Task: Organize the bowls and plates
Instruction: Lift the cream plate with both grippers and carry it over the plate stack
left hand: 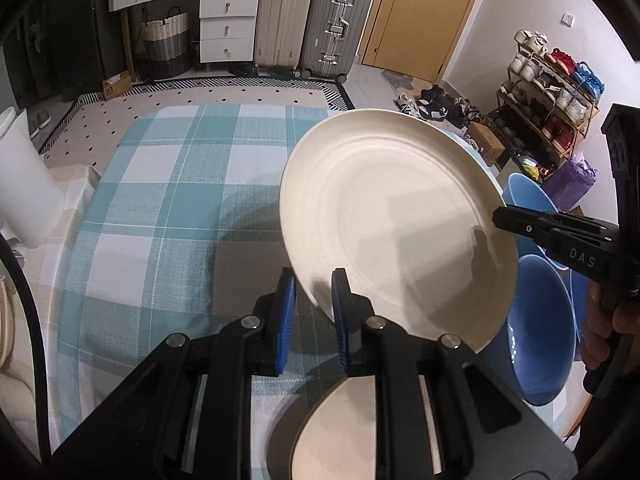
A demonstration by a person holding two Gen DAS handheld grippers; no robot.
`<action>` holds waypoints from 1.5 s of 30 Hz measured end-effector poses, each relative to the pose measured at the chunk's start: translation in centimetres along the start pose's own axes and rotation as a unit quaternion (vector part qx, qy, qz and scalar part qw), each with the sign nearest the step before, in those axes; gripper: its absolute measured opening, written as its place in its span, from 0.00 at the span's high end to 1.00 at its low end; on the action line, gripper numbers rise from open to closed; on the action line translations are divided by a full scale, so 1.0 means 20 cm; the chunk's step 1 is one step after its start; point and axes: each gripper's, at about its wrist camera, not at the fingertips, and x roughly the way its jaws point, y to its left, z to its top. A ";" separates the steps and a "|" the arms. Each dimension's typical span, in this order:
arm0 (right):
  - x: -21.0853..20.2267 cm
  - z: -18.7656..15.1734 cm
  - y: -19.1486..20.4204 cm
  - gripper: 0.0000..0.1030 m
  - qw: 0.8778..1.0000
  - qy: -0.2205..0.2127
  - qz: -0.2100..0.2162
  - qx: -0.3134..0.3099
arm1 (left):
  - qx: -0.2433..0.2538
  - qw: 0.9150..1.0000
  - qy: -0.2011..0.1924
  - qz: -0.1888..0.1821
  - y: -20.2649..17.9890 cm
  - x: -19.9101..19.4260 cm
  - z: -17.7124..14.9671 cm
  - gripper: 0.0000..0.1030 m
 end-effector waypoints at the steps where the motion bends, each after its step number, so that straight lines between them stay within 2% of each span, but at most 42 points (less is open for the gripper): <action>1: -0.01 0.00 0.00 0.89 1.000 -0.003 0.001 0.000 | 0.000 1.000 -0.002 -0.001 0.00 -0.02 0.00 0.85; 17: -0.24 -0.09 0.10 0.88 0.999 -0.039 0.010 -0.008 | 0.006 0.999 -0.032 -0.005 -0.04 -0.31 -0.06 0.85; 45: -0.49 -0.34 0.20 0.87 0.996 -0.081 0.043 0.002 | 0.025 0.999 -0.043 -0.009 -0.05 -0.55 -0.30 0.85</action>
